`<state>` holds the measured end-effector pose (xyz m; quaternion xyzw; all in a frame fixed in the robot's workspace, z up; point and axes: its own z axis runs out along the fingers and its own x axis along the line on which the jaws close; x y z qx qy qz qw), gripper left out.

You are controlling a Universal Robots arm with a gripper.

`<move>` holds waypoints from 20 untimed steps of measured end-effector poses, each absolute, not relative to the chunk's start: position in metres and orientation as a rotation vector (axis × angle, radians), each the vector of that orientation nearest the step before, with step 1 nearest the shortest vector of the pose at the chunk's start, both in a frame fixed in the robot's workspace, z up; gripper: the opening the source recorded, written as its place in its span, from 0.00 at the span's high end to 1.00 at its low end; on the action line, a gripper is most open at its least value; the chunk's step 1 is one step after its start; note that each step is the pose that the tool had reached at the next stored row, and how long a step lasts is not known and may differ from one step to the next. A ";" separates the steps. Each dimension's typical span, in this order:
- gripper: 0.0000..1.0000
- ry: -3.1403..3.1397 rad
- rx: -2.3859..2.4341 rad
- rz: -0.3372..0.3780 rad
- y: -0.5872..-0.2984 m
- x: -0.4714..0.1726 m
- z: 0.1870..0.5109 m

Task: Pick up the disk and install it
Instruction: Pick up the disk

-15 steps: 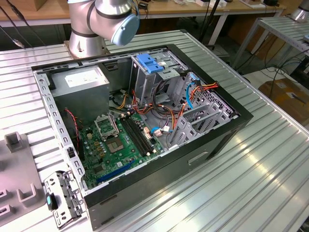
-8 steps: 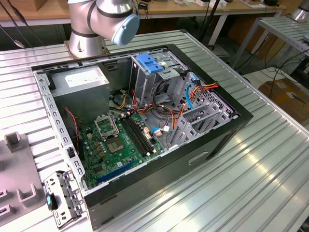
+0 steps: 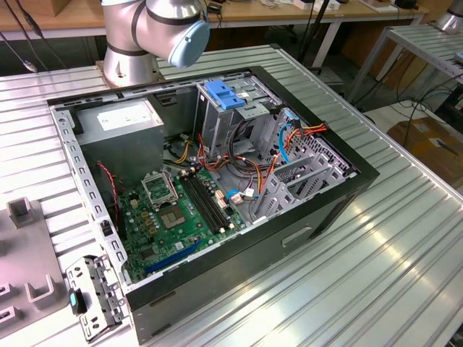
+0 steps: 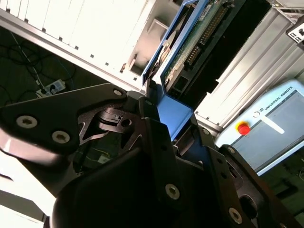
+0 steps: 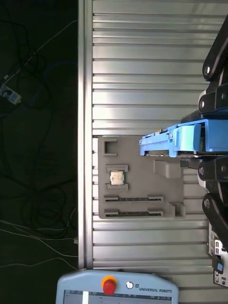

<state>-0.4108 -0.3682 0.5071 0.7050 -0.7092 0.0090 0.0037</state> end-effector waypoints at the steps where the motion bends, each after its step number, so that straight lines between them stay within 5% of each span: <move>1: 0.63 -2.223 2.209 0.028 -0.368 -0.407 0.507; 20: 0.63 -2.223 2.210 0.028 -0.368 -0.347 0.507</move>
